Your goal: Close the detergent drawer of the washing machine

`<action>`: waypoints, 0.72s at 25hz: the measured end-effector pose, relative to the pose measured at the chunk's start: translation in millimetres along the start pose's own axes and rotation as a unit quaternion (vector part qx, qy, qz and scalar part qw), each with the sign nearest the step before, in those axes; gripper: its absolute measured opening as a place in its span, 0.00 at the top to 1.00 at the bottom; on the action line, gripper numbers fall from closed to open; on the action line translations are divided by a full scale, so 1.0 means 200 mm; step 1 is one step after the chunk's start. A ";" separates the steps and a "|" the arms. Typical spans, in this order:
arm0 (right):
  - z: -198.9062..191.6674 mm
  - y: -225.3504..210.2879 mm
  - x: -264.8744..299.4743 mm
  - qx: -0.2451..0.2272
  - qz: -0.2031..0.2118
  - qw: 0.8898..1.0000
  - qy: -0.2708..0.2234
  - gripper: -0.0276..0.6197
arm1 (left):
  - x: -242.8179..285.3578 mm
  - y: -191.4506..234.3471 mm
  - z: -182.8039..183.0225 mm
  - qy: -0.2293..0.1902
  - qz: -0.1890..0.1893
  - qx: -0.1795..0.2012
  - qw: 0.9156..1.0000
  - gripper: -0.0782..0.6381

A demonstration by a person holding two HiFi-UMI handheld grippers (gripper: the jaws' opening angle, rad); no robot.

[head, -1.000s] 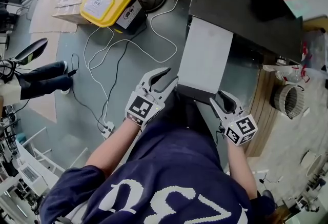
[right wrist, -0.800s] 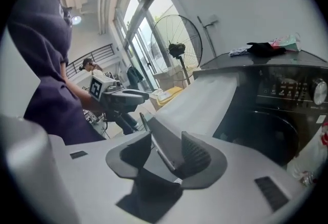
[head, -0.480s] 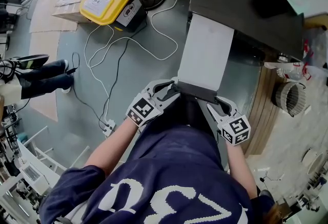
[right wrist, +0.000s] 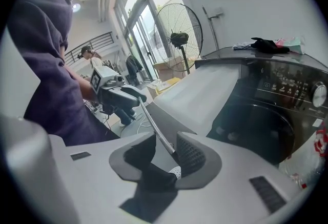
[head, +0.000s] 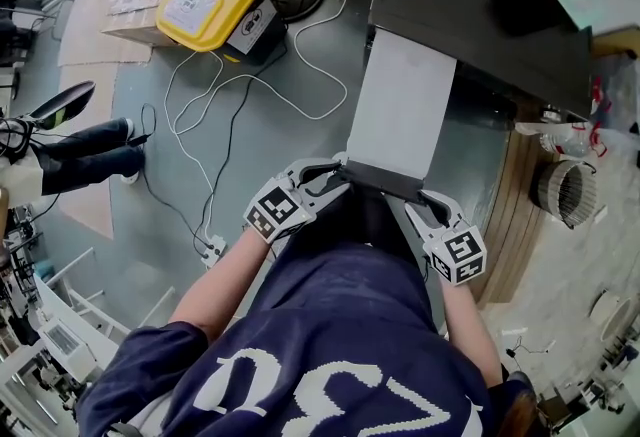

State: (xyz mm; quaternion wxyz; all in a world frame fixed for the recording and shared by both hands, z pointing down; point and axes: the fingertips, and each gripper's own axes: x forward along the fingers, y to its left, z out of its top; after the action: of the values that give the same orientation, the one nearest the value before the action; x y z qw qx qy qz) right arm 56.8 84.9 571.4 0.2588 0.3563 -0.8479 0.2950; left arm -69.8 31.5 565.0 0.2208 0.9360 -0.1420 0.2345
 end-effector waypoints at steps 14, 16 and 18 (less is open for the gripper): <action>0.15 -0.08 -0.02 -0.012 -0.021 0.999 -0.031 0.75 | 0.01 0.08 0.14 -0.012 0.017 0.008 1.000 0.67; 0.16 -0.10 -0.02 -0.012 -0.026 0.999 -0.034 0.74 | 0.02 0.09 0.16 -0.009 0.019 0.005 1.000 0.67; 0.19 -0.13 -0.03 -0.014 -0.029 0.999 -0.039 0.74 | 0.03 0.10 0.18 -0.009 0.021 0.005 1.000 0.67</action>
State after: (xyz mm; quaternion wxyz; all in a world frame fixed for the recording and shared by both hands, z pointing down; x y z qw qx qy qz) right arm 70.8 46.9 550.0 0.2389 0.3885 -0.8506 0.2617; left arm -58.1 -3.4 547.1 0.2096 0.9359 -0.1626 0.2317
